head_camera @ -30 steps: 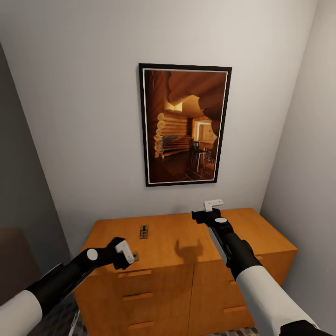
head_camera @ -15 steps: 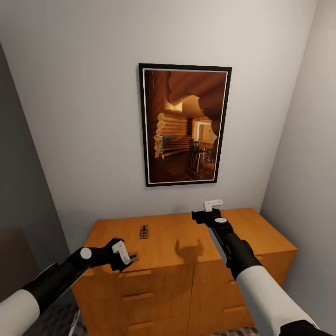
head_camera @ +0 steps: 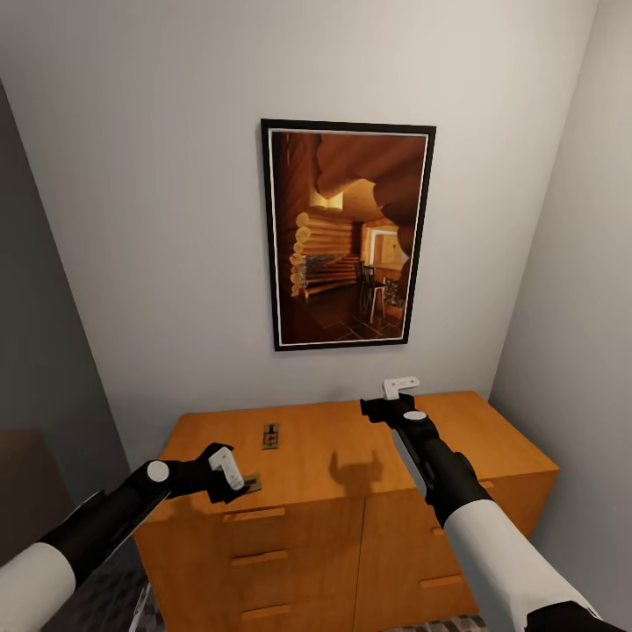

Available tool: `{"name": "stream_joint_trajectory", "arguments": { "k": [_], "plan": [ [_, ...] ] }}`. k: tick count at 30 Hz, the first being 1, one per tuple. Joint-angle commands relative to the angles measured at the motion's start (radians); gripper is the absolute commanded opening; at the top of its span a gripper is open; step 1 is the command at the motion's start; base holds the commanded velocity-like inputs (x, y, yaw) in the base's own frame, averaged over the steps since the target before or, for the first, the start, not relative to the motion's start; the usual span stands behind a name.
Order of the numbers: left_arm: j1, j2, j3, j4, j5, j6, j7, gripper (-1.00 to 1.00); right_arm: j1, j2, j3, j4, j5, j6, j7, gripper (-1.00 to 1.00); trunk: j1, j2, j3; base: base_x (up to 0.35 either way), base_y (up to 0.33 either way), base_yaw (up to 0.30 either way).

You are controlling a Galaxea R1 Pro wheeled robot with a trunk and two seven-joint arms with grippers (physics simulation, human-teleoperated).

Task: Take the four mousetraps from the cabinet in the bathroom and place them on the bathroom floor. Make sure all four end up on the same floor surface, and ensure that at least two of them are either under or directly next to the same bathroom sink.

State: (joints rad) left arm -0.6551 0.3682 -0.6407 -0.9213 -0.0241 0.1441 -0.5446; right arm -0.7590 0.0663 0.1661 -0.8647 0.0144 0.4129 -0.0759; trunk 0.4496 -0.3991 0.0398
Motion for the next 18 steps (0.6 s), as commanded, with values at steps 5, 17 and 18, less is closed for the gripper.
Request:
{"name": "stream_joint_trajectory", "arguments": {
  "k": [5, 17, 18],
  "plan": [
    [0.0, 0.006, 0.033, -0.002, 0.001, 0.004, -0.024, 1.0, 0.0, 0.0, 0.003, -0.001, 0.001, 0.006, -0.005, 1.0, 0.0, -0.001, -0.001, 0.0, 0.0, 0.0],
    [0.0, 0.001, 0.082, -0.001, -0.005, -0.017, -0.161, 1.0, 0.0, 0.0, 0.003, 0.0, 0.001, 0.006, -0.005, 1.0, 0.0, -0.001, -0.001, 0.0, 0.0, 0.0],
    [0.0, 0.001, 0.084, -0.001, -0.006, -0.019, -0.17, 1.0, 0.0, 0.0, 0.003, 0.001, 0.001, 0.006, -0.005, 1.0, 0.0, -0.001, -0.001, 0.0, 0.0, 0.0]
  ]
}}
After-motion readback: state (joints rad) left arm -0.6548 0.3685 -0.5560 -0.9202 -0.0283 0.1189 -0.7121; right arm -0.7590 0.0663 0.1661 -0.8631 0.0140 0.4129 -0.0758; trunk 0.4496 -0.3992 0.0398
